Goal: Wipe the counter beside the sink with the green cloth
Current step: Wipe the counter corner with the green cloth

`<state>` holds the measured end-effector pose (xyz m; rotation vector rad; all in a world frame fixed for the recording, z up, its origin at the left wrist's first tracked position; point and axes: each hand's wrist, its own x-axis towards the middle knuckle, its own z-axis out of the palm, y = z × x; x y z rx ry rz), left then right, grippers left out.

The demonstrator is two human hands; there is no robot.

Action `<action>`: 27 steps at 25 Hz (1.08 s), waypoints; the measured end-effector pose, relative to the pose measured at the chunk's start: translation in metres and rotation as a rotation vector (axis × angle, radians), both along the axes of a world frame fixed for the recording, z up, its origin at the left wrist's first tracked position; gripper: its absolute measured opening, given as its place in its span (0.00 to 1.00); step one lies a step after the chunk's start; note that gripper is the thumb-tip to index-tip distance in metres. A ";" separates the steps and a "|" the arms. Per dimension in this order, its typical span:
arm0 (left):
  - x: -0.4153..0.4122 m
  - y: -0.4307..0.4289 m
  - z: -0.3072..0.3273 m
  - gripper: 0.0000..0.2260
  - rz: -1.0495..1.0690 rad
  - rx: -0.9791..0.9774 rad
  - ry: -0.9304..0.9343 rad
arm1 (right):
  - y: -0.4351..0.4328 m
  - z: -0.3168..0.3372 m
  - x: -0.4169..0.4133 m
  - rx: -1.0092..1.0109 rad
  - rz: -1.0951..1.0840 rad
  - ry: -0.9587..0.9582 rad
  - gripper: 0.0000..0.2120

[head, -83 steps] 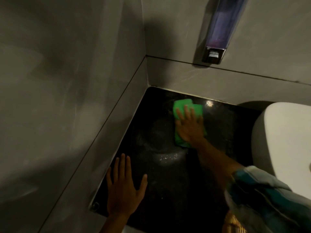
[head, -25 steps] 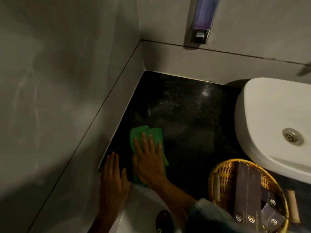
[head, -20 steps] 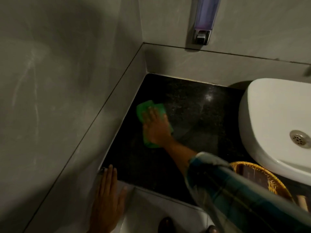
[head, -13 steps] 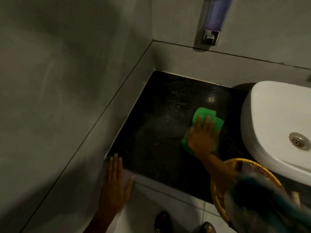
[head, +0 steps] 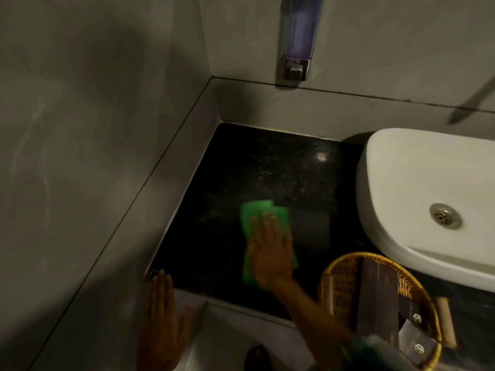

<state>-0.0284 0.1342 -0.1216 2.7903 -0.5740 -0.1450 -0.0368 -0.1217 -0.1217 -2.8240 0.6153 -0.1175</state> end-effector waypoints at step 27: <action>-0.022 0.008 0.008 0.43 0.111 -0.400 0.268 | 0.097 0.016 0.016 0.146 0.251 0.136 0.26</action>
